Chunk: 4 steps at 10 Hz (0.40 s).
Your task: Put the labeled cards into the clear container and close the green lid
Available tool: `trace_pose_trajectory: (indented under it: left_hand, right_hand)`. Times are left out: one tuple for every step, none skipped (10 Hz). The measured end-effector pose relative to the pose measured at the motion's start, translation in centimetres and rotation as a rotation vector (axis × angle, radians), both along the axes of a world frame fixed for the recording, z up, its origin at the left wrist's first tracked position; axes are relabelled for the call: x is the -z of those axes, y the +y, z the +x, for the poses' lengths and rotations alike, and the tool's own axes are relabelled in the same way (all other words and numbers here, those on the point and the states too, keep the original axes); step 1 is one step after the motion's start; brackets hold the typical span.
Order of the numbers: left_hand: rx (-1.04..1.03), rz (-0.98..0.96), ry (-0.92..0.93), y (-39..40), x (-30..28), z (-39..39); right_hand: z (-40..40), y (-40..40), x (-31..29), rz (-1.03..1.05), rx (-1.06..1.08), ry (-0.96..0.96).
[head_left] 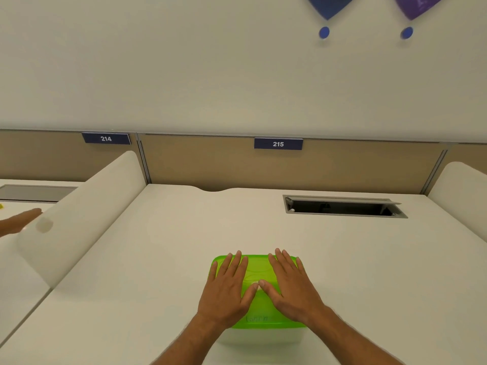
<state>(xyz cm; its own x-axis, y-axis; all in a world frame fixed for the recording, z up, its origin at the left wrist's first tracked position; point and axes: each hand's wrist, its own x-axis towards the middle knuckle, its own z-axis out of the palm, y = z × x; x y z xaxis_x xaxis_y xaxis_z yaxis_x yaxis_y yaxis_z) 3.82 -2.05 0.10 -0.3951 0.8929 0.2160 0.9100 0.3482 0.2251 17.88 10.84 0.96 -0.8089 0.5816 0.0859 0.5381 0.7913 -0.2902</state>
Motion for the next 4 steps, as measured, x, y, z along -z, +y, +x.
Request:
trace_pose_trajectory:
  left_hand:
    - [0.020, 0.022, -0.015, 0.3, -0.4, 0.2]
    - [0.025, 0.110, 0.050, 1.4, -2.6, 0.4]
    - [0.013, 0.170, 0.109, 2.7, -4.7, 0.0]
    - [-0.009, 0.209, 0.170, 4.8, -7.7, -0.7]
  right_hand:
    - [0.2, 0.1, -1.0, -0.048, 0.023, 0.147]
    - [0.3, 0.1, -4.9, -0.100, 0.052, 0.566]
    - [0.6, 0.3, -9.1, -0.059, 0.062, 0.853]
    - [1.7, -1.2, -16.7, -0.173, 0.020, 1.194]
